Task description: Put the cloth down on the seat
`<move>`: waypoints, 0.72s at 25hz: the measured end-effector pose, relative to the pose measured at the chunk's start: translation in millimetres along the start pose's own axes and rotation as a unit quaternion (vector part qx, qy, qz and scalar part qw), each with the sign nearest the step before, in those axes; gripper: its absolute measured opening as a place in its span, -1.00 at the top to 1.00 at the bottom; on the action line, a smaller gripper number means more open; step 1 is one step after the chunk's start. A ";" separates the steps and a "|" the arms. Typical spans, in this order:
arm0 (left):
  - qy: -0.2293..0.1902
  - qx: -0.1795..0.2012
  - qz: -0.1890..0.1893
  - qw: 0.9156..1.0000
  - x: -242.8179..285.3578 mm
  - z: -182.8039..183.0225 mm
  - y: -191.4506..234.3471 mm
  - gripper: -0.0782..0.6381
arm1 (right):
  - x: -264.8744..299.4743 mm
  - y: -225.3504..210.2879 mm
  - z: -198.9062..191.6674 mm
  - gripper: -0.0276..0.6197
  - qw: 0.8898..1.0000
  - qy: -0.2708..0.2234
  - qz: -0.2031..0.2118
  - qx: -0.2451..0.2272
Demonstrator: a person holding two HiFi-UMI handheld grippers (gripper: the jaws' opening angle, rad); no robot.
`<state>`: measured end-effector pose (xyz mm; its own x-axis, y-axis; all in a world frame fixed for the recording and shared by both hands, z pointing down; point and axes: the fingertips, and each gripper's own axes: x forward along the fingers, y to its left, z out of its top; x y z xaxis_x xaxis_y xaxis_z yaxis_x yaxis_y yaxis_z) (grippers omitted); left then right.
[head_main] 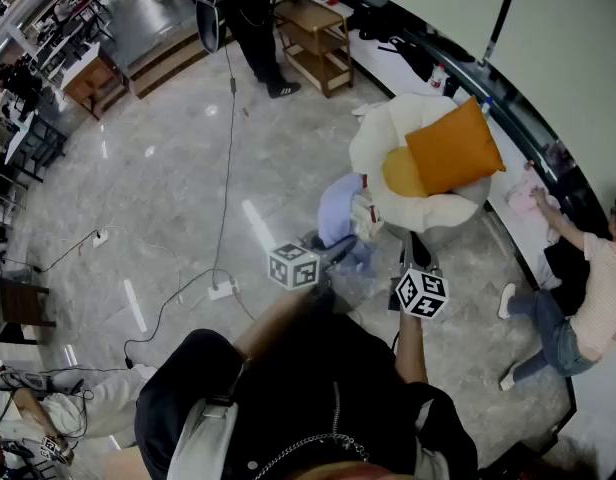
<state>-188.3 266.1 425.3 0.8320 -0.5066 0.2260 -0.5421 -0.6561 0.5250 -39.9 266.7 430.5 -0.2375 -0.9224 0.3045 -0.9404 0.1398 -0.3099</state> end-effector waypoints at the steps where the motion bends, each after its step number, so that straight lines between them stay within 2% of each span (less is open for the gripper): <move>1: -0.001 0.002 -0.002 1.000 3.6 0.3 0.2 0.36 | 1.6 -2.4 -0.3 0.91 1.000 -0.002 -0.001 -0.001; 9: 0.000 0.006 -0.006 1.000 10.9 2.1 -2.4 0.36 | 0.9 -10.4 -1.2 0.91 1.000 -0.001 -0.006 -0.002; 14: 0.005 0.010 -0.009 1.000 14.2 0.1 -6.5 0.36 | -5.9 -7.9 8.6 0.91 0.999 -0.032 -0.003 -0.022; 18: 0.009 0.013 -0.014 1.000 19.8 0.1 -11.5 0.36 | -6.2 -6.5 7.3 0.91 0.999 -0.025 0.003 -0.028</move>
<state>-165.6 263.6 423.6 0.8482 -0.4789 0.2261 -0.5220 -0.6839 0.5097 -30.6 268.9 424.0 -0.2324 -0.9379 0.2574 -0.9515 0.1644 -0.2600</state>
